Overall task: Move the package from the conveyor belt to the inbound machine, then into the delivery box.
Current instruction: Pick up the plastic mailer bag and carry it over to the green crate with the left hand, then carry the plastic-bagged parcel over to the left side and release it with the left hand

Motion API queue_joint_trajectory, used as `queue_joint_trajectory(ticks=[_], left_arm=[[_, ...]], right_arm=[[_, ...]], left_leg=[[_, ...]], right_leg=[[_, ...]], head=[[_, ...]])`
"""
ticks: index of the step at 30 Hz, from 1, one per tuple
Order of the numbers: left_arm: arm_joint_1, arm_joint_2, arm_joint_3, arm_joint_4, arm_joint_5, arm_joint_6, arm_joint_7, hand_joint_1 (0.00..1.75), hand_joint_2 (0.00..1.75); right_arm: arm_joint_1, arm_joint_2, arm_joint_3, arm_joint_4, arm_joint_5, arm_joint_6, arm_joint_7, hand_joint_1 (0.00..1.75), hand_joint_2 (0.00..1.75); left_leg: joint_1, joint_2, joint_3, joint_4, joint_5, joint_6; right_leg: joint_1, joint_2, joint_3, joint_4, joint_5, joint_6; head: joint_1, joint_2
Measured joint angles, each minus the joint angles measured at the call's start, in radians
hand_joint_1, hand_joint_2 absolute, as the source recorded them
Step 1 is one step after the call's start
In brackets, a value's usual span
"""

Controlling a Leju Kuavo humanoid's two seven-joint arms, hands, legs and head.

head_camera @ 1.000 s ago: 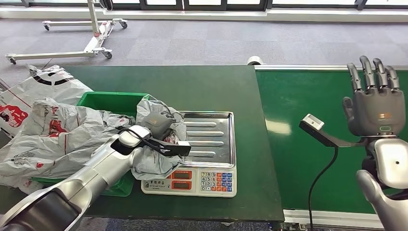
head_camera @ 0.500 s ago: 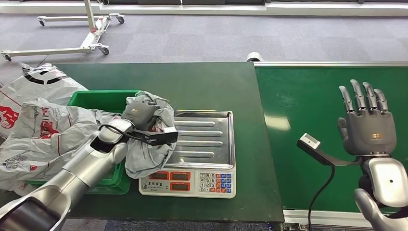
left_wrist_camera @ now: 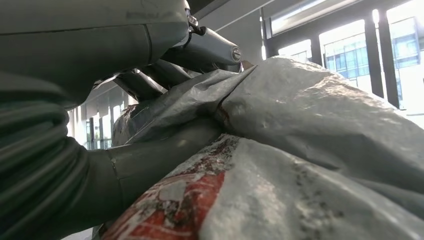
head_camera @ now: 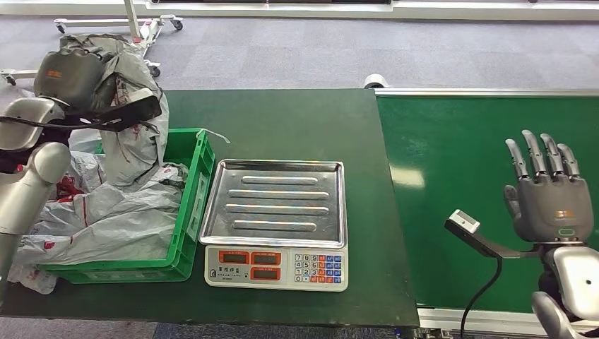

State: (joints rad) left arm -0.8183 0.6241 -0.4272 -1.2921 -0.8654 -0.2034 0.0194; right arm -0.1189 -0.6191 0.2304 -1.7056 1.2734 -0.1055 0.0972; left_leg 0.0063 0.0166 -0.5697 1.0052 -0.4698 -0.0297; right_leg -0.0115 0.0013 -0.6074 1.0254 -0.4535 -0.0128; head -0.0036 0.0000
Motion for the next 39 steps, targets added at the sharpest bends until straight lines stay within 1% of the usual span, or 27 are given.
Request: queue_joint_trajectory(ticks=[5,9,12,15,16,18,19,20,21,22,25,29,33,37,39], left_arm=[[0.002,0.076,0.022,-0.041,0.052,-0.021,-0.001,1.75,1.75],[0.028,0.123,0.029,-0.051,0.094,-0.045,-0.002,1.75,1.75],[0.071,0.149,0.03,-0.053,0.116,-0.055,-0.005,1.75,1.75],[0.151,0.168,0.03,-0.051,0.13,-0.056,-0.011,1.75,1.75],[0.185,0.172,0.03,-0.05,0.129,-0.052,-0.013,1.57,1.75],[0.244,0.172,0.026,-0.043,0.115,-0.043,-0.018,0.86,1.75],[0.266,0.169,0.023,-0.037,0.102,-0.04,-0.019,0.42,1.75],[0.28,0.163,0.018,-0.028,0.085,-0.036,-0.02,0.17,1.75],[0.29,0.154,0.013,-0.017,0.066,-0.031,-0.02,0.08,1.75],[0.296,0.143,0.008,-0.004,0.047,-0.024,-0.018,0.0,1.31],[0.3,0.104,-0.011,0.038,0.001,-0.001,-0.013,0.0,0.0],[0.297,0.064,-0.031,0.079,-0.028,0.017,-0.009,0.0,0.0],[0.272,0.032,-0.044,0.104,-0.045,0.028,-0.009,0.0,0.0],[0.245,0.008,-0.054,0.1,-0.058,0.053,-0.003,0.0,0.0],[0.237,0.003,-0.053,0.081,-0.061,0.07,0.005,0.0,0.0]], right_arm=[[-0.009,-0.001,0.0,-0.001,-0.005,0.007,0.0,0.0,1.75],[-0.003,-0.002,-0.001,-0.009,-0.014,0.008,0.004,0.0,1.75],[0.001,-0.004,-0.004,-0.017,-0.017,0.012,0.008,0.0,1.75],[0.007,-0.005,-0.01,-0.027,-0.019,0.021,0.009,0.0,1.75],[0.01,-0.006,-0.012,-0.03,-0.02,0.025,0.009,0.0,1.75],[0.014,-0.009,-0.017,-0.035,-0.025,0.031,0.01,0.0,1.75],[0.014,-0.011,-0.019,-0.038,-0.028,0.035,0.01,0.0,1.75],[0.013,-0.013,-0.02,-0.039,-0.031,0.039,0.011,0.0,1.75],[0.013,-0.015,-0.021,-0.041,-0.034,0.043,0.012,0.0,1.75],[0.012,-0.018,-0.021,-0.042,-0.036,0.046,0.013,0.0,1.75],[0.012,-0.026,-0.022,-0.047,-0.038,0.049,0.018,0.0,1.75],[0.025,-0.043,-0.031,-0.059,-0.042,0.048,0.026,0.0,1.75],[0.06,-0.059,-0.054,-0.081,-0.048,0.043,0.03,0.0,1.75],[0.102,-0.063,-0.082,-0.105,-0.045,0.042,0.033,0.0,1.75],[0.125,-0.063,-0.095,-0.116,-0.039,0.039,0.035,0.0,1.75]], left_leg=[[0.0,-0.001,0.0,0.001,0.0,0.0],[0.0,-0.001,0.0,0.001,0.0,0.0],[0.0,-0.001,-0.001,0.001,0.0,0.0],[-0.001,0.0,0.0,0.0,-0.001,0.0],[-0.001,0.0,0.0,0.0,-0.001,0.0],[-0.001,0.0,0.0,0.001,-0.001,0.0],[-0.001,0.0,0.0,0.001,-0.001,0.0],[-0.001,0.0,-0.001,0.001,-0.001,0.0],[-0.002,-0.001,-0.001,0.001,-0.001,0.0],[-0.002,-0.001,-0.001,0.001,-0.001,0.0],[-0.002,-0.002,-0.002,0.002,-0.001,0.001],[-0.002,-0.002,-0.002,0.002,-0.001,0.001],[-0.002,-0.003,-0.002,0.003,-0.001,0.001],[-0.002,-0.002,-0.002,0.003,-0.001,0.001],[-0.002,-0.002,-0.002,0.003,-0.001,0.001]], right_leg=[[0.0,-0.001,0.0,0.0,0.0,0.0],[-0.001,-0.001,0.0,0.0,0.0,0.0],[-0.001,-0.001,0.0,0.0,0.0,0.0],[-0.002,0.0,-0.001,0.0,-0.001,0.0],[-0.002,0.0,-0.001,0.0,-0.001,0.0],[-0.002,0.0,-0.001,0.0,-0.001,0.001],[-0.002,0.0,-0.001,-0.001,-0.001,0.001],[-0.002,-0.001,-0.001,-0.001,-0.001,0.001],[-0.002,-0.001,-0.001,-0.001,-0.001,0.001],[-0.003,-0.002,-0.001,-0.001,-0.001,0.001],[-0.003,-0.003,-0.001,-0.001,-0.001,0.001],[-0.003,-0.002,-0.001,-0.001,0.0,0.002],[-0.003,-0.003,-0.001,-0.002,0.0,0.002],[-0.003,-0.003,-0.001,-0.002,0.0,0.002],[-0.003,-0.003,-0.001,-0.002,0.0,0.002]], head=[[0.0,0.0],[0.0,0.0],[0.0,0.0],[0.0,0.0],[0.0,0.0],[0.0,0.0],[0.0,0.0],[0.0,0.0],[0.0,0.0],[0.0,0.0],[0.0,0.0],[0.0,0.0],[0.0,0.0],[0.0,0.0],[0.0,0.0]])
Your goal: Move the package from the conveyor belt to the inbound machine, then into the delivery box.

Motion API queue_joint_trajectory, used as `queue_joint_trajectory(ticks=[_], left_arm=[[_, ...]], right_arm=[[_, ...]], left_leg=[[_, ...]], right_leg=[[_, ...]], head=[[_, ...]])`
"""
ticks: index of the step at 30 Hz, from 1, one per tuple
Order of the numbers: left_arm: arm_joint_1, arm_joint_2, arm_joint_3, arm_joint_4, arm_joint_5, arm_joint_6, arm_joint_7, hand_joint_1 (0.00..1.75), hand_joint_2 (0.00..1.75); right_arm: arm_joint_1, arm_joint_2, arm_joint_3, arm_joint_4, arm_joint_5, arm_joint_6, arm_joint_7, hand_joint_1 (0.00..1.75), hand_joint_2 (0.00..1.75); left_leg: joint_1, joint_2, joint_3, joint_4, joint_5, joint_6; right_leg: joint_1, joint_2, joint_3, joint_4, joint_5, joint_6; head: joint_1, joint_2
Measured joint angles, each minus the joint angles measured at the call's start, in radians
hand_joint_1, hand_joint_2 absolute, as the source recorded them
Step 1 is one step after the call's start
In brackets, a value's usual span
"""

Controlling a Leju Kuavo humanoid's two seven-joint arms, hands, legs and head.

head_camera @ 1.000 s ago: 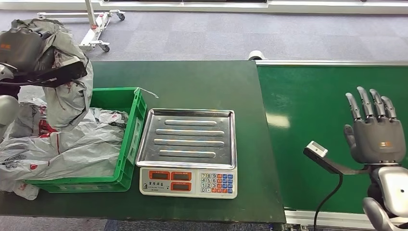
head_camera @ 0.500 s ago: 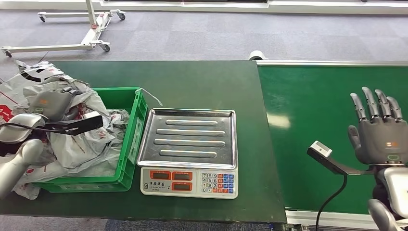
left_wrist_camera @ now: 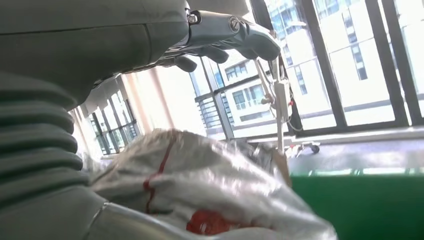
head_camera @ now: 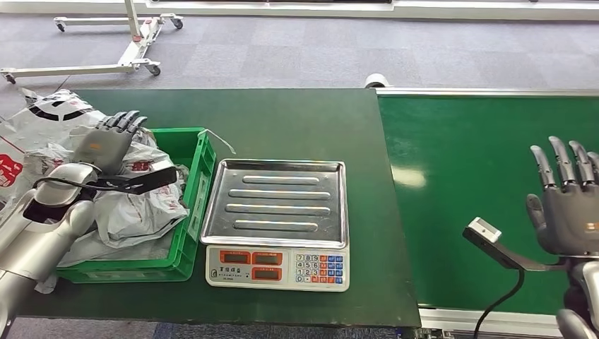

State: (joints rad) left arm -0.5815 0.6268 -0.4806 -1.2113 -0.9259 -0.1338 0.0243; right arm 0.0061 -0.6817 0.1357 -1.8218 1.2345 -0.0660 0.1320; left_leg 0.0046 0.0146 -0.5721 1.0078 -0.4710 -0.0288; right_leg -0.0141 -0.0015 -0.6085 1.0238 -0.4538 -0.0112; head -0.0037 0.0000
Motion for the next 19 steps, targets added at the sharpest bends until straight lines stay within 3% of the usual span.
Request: queue_joint_trajectory(ticks=[4,8,14,19], left_arm=[[0.008,0.016,0.026,-0.082,-0.005,0.052,0.011,0.0,0.0],[0.06,0.051,0.112,-0.199,0.019,0.081,0.017,0.0,0.0],[0.182,0.101,0.272,-0.375,0.065,0.07,0.006,0.0,0.0],[0.312,0.12,0.357,-0.493,0.081,0.04,-0.011,0.0,0.0]], right_arm=[[0.054,0.0,-0.032,-0.023,0.008,-0.016,0.002,0.0,1.75],[0.124,0.007,-0.076,-0.05,-0.004,-0.039,-0.011,0.0,0.0],[0.152,0.049,-0.103,-0.065,-0.104,-0.03,-0.057,0.0,0.0],[0.156,0.07,-0.108,-0.066,-0.15,-0.03,-0.062,0.0,0.0]], left_leg=[[0.001,0.0,-0.001,0.0,0.0,0.0],[0.001,0.0,-0.001,0.0,-0.001,0.0],[0.001,0.001,-0.001,-0.001,-0.002,0.0],[0.0,0.001,0.0,-0.001,-0.002,0.002]], right_leg=[[0.0,0.0,0.0,0.0,0.0,0.0],[0.001,0.0,0.0,0.0,-0.001,0.0],[0.002,0.001,-0.001,0.0,-0.002,0.001],[0.001,0.001,0.001,0.0,-0.003,0.002]], head=[[0.0,0.0],[0.0,0.0],[0.0,0.0],[0.0,0.0]])
